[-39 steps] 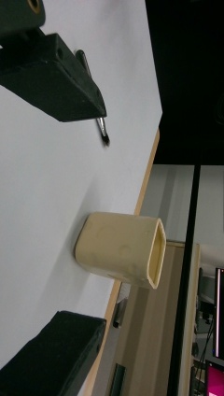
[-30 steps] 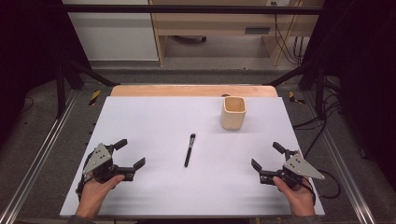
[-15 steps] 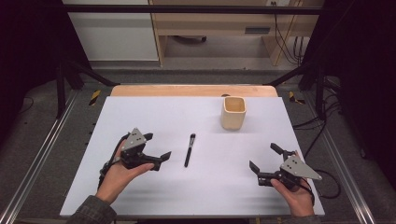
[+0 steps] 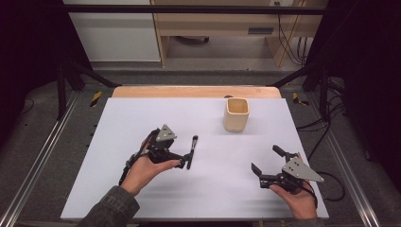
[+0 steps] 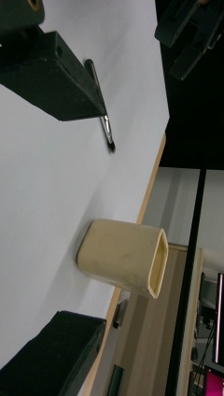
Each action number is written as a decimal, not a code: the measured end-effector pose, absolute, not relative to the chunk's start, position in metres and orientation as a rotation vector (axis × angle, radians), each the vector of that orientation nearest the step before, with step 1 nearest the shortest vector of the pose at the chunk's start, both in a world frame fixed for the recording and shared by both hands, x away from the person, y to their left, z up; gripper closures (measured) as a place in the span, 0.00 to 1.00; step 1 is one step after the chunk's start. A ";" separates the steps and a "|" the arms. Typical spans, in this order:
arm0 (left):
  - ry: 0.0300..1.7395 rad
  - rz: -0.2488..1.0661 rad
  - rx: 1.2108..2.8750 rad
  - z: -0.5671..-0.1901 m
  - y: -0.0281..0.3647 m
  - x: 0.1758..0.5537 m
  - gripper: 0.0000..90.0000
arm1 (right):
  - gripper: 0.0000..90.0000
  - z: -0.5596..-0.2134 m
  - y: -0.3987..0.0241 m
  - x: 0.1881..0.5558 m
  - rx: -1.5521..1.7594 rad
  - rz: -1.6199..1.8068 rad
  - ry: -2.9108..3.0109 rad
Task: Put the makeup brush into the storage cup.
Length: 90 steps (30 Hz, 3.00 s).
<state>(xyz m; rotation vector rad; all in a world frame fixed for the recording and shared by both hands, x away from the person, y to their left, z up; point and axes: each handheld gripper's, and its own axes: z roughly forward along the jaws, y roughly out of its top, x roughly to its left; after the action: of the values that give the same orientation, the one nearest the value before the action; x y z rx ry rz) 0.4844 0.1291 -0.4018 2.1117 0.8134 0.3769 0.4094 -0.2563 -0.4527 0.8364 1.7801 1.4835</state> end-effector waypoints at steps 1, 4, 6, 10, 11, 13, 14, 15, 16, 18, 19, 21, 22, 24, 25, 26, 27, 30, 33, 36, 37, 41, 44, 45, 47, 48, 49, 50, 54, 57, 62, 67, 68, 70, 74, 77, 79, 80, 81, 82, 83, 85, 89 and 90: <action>0.810 0.382 2.128 -0.402 0.125 0.486 0.03 | 0.02 -0.453 -0.256 0.409 0.832 1.480 1.785; 0.827 0.358 2.149 -0.403 0.114 0.489 0.04 | 0.03 -0.453 -0.255 0.409 0.828 1.483 1.789; 0.833 0.343 2.162 -0.404 0.107 0.491 0.05 | 0.03 -0.453 -0.254 0.409 0.827 1.486 1.790; 0.834 0.340 2.211 -0.403 0.094 0.495 0.05 | 0.03 -0.453 -0.254 0.409 0.831 1.482 1.802; 0.839 0.336 2.224 -0.404 0.091 0.496 0.06 | 0.03 -0.453 -0.254 0.409 0.832 1.483 1.802; 0.846 0.337 2.251 -0.405 0.086 0.498 0.06 | 0.03 -0.454 -0.254 0.409 0.829 1.481 1.801; 0.840 0.341 2.272 -0.406 0.083 0.498 0.06 | 0.04 -0.454 -0.254 0.409 0.826 1.479 1.801; 0.833 0.348 2.289 -0.407 0.081 0.499 0.06 | 0.04 -0.453 -0.254 0.409 0.822 1.478 1.800; 0.841 0.345 2.293 -0.408 0.079 0.499 0.06 | 0.04 -0.453 -0.253 0.409 0.819 1.480 1.796; 0.856 0.343 2.292 -0.410 0.075 0.499 0.06 | 0.05 -0.453 -0.253 0.408 0.811 1.484 1.795; 0.862 0.341 2.304 -0.411 0.074 0.500 0.07 | 0.05 -0.453 -0.253 0.408 0.813 1.484 1.795; 0.881 0.352 2.316 -0.413 0.073 0.501 0.08 | 0.04 -0.453 -0.253 0.408 0.812 1.482 1.795; 0.891 0.356 2.325 -0.415 0.073 0.502 0.09 | 0.04 -0.453 -0.253 0.408 0.817 1.482 1.794; 0.911 0.354 2.339 -0.417 0.073 0.505 0.10 | 0.04 -0.453 -0.254 0.409 0.822 1.483 1.794; 0.916 0.358 2.345 -0.419 0.073 0.506 0.11 | 0.04 -0.453 -0.254 0.408 0.823 1.483 1.794; 0.921 0.355 2.356 -0.420 0.072 0.507 0.11 | 0.04 -0.453 -0.254 0.408 0.823 1.484 1.793; 0.927 0.347 2.364 -0.422 0.072 0.508 0.11 | 0.04 -0.453 -0.254 0.408 0.823 1.484 1.793; 0.952 0.354 2.380 -0.426 0.071 0.510 0.13 | 0.04 -0.452 -0.254 0.408 0.818 1.484 1.795; 0.980 0.369 2.378 -0.429 0.070 0.512 0.16 | 0.05 -0.452 -0.253 0.408 0.812 1.479 1.796; 1.009 0.359 2.374 -0.432 0.069 0.515 0.18 | 0.05 -0.452 -0.253 0.408 0.812 1.480 1.799; 1.015 0.356 2.379 -0.433 0.070 0.516 0.19 | 0.05 -0.452 -0.253 0.408 0.813 1.479 1.800; 1.033 0.334 2.397 -0.438 0.069 0.516 0.27 | 0.05 -0.452 -0.253 0.408 0.812 1.482 1.798; 1.045 0.319 2.409 -0.440 0.070 0.516 0.33 | 0.06 -0.452 -0.253 0.407 0.800 1.480 1.800; 1.049 0.319 2.410 -0.440 0.071 0.517 0.35 | 0.06 -0.451 -0.252 0.407 0.799 1.481 1.799; 1.062 0.308 2.405 -0.440 0.072 0.517 0.42 | 0.06 -0.451 -0.252 0.407 0.799 1.480 1.801; 1.069 0.296 2.408 -0.440 0.073 0.518 0.44 | 0.05 -0.451 -0.252 0.407 0.799 1.480 1.802; 1.080 0.283 2.402 -0.440 0.073 0.518 0.46 | 0.05 -0.451 -0.252 0.407 0.798 1.480 1.803; 1.089 0.279 2.396 -0.441 0.073 0.518 0.47 | 0.05 -0.451 -0.252 0.407 0.801 1.480 1.803; 1.110 0.260 2.397 -0.441 0.073 0.518 0.53 | 0.05 -0.451 -0.252 0.407 0.801 1.482 1.802; 1.113 0.265 2.399 -0.441 0.072 0.518 0.57 | 0.05 -0.451 -0.252 0.407 0.802 1.482 1.803; 1.125 0.274 2.406 -0.442 0.071 0.518 0.59 | 0.05 -0.451 -0.252 0.407 0.802 1.482 1.802; 1.129 0.271 2.405 -0.442 0.068 0.519 0.59 | 0.05 -0.451 -0.252 0.407 0.804 1.488 1.799; 1.134 0.274 2.402 -0.443 0.068 0.519 0.59 | 0.05 -0.451 -0.253 0.407 0.804 1.487 1.800; 1.142 0.278 2.404 -0.443 0.068 0.519 0.60 | 0.05 -0.451 -0.253 0.407 0.804 1.490 1.798; 1.156 0.291 2.410 -0.443 0.070 0.520 0.60 | 0.05 -0.451 -0.252 0.407 0.803 1.489 1.799; 1.162 0.288 2.407 -0.443 0.071 0.520 0.60 | 0.05 -0.451 -0.252 0.407 0.805 1.490 1.798; 1.166 0.296 2.401 -0.443 0.071 0.520 0.61 | 0.05 -0.451 -0.252 0.407 0.804 1.488 1.800; 1.169 0.297 2.395 -0.443 0.071 0.520 0.61 | 0.05 -0.451 -0.252 0.407 0.804 1.488 1.800; 1.169 0.294 2.400 -0.443 0.071 0.520 0.62 | 0.05 -0.451 -0.252 0.407 0.804 1.489 1.798; 1.169 0.295 2.403 -0.443 0.071 0.520 0.62 | 0.05 -0.451 -0.252 0.407 0.805 1.490 1.798; 1.167 0.298 2.407 -0.444 0.071 0.520 0.62 | 0.05 -0.451 -0.252 0.407 0.804 1.490 1.798; 1.163 0.297 2.414 -0.444 0.069 0.520 0.63 | 0.05 -0.451 -0.252 0.407 0.803 1.490 1.799; 1.165 0.306 2.418 -0.445 0.069 0.520 0.64 | 0.05 -0.451 -0.252 0.407 0.803 1.490 1.797; 1.170 0.306 2.414 -0.445 0.069 0.520 0.65 | 0.05 -0.451 -0.252 0.407 0.805 1.490 1.797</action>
<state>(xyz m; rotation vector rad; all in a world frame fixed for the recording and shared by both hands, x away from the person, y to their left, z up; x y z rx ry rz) 0.5204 0.0687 -0.4454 2.4137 1.1702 0.3059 0.4069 -0.2524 -0.4509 0.8046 1.7969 1.4903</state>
